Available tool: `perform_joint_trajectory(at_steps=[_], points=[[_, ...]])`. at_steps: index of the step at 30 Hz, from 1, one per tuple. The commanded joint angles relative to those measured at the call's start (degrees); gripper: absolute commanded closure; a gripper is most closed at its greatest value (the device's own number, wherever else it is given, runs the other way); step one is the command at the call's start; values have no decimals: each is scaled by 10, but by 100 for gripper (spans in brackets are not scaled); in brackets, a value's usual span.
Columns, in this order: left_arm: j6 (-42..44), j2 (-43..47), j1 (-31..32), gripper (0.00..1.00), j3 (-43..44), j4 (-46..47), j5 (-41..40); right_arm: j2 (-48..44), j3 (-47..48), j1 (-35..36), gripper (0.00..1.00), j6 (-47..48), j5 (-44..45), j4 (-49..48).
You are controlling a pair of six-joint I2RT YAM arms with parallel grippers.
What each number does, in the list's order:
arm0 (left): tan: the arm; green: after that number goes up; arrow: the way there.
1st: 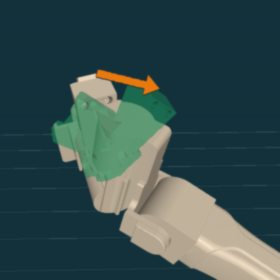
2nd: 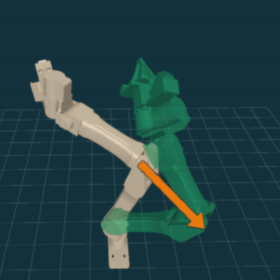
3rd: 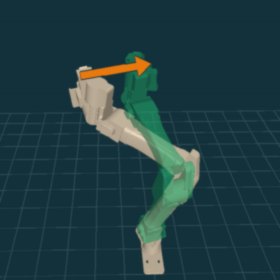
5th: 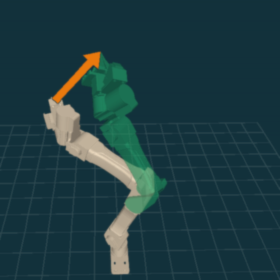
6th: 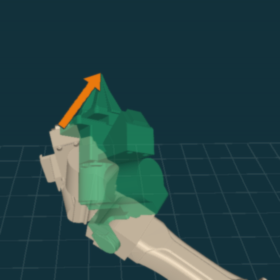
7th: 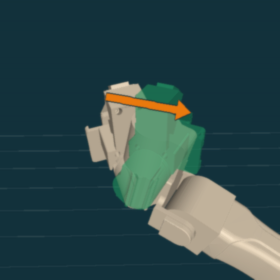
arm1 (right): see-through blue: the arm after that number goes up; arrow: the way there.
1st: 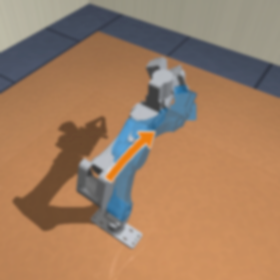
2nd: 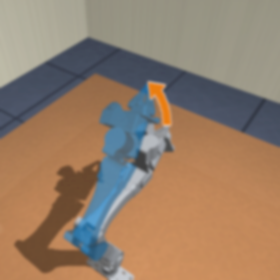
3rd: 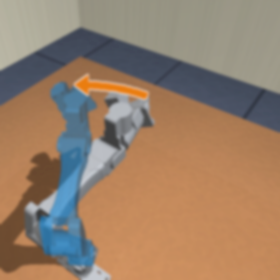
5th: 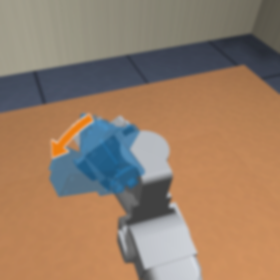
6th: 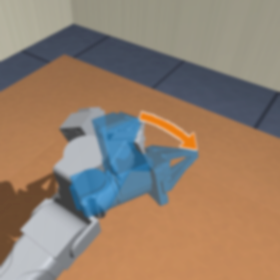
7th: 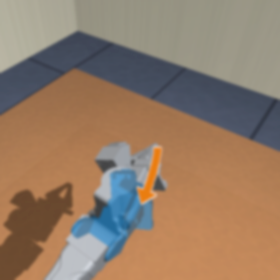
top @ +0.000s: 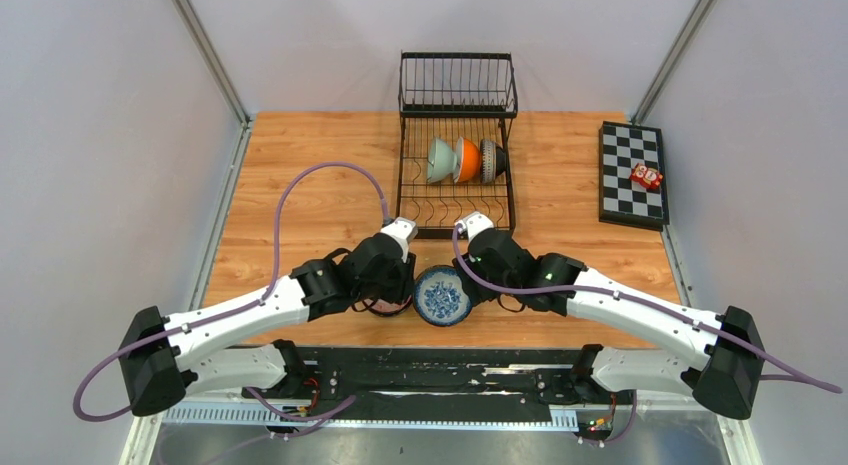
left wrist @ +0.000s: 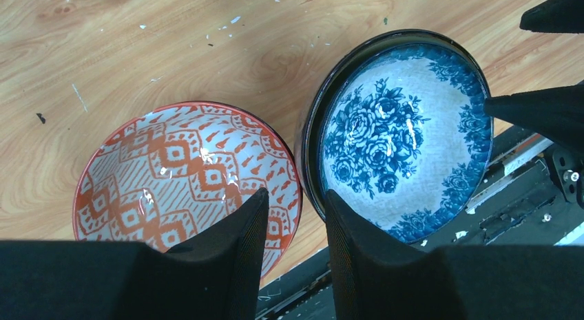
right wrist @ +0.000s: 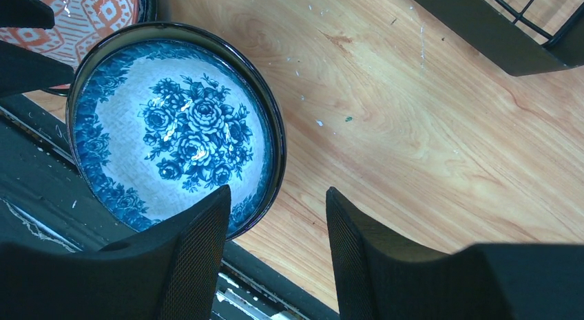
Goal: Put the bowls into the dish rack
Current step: Pick up the bowl from the center of the board.
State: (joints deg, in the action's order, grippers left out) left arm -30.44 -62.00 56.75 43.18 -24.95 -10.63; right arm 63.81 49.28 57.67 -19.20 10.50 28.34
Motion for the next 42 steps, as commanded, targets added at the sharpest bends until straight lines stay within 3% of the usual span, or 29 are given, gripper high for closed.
perform_joint_trajectory(at_steps=[1, 42], points=[[4, 6, 3, 62, 6, 0, -12, 0, -1, 10, 44, -11, 5, 14], [5, -57, 9, 71, -18, 22, -11, 73, 16, 37, 46, -16, 43, 17]])
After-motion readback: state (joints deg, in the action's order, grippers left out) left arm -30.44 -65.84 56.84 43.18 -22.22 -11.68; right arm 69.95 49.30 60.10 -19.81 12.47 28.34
